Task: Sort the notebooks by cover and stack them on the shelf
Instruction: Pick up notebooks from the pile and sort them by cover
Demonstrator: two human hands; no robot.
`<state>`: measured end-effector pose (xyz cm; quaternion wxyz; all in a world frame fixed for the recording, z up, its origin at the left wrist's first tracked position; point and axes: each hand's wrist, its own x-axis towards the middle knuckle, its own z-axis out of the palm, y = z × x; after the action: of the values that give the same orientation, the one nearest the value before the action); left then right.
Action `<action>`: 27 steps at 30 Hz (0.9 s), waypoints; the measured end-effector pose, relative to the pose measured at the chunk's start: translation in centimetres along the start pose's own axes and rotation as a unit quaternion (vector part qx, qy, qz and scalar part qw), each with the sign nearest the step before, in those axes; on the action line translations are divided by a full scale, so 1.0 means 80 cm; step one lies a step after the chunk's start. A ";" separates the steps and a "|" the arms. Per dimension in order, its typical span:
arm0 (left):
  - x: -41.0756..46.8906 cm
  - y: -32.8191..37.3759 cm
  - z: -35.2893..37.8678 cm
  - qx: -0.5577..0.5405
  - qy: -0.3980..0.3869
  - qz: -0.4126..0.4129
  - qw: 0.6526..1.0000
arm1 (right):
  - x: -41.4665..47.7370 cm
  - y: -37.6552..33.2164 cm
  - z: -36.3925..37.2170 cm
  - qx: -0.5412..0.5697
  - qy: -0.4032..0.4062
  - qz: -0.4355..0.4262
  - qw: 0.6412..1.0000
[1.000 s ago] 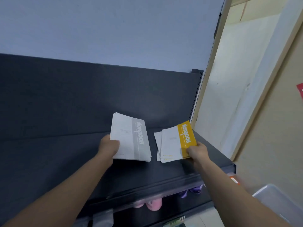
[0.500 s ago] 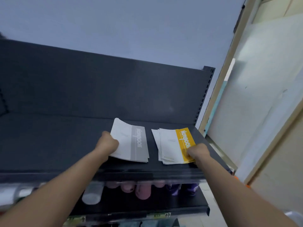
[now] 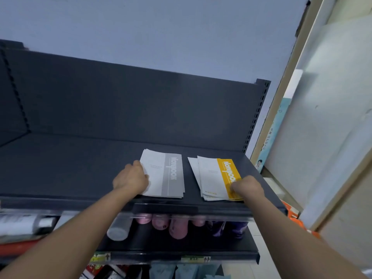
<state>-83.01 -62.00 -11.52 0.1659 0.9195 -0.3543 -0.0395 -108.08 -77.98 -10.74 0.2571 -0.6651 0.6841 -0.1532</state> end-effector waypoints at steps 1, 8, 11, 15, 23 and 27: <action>-0.001 0.001 0.001 0.003 0.000 0.002 1.000 | 0.000 -0.001 0.000 -0.007 -0.001 0.004 1.000; -0.006 -0.001 0.001 0.043 0.000 0.009 0.999 | -0.008 -0.005 0.001 -0.065 0.015 0.024 0.997; -0.005 -0.003 0.000 0.054 0.000 0.020 0.998 | -0.013 -0.008 0.003 -0.095 0.018 0.010 0.995; -0.004 -0.006 -0.007 0.066 0.004 0.046 0.997 | -0.024 -0.014 0.007 -0.139 0.047 -0.048 0.988; -0.011 -0.033 -0.053 0.136 0.060 0.099 0.984 | -0.058 -0.073 0.032 -0.121 0.090 -0.289 0.945; -0.024 -0.064 -0.086 0.179 0.085 0.097 0.975 | -0.092 -0.132 0.052 -0.138 0.068 -0.381 0.911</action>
<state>-79.87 -55.23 -6.86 0.0315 0.8955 -0.4276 0.1193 -97.13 -70.87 -7.22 0.0370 -0.8923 0.4086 -0.1885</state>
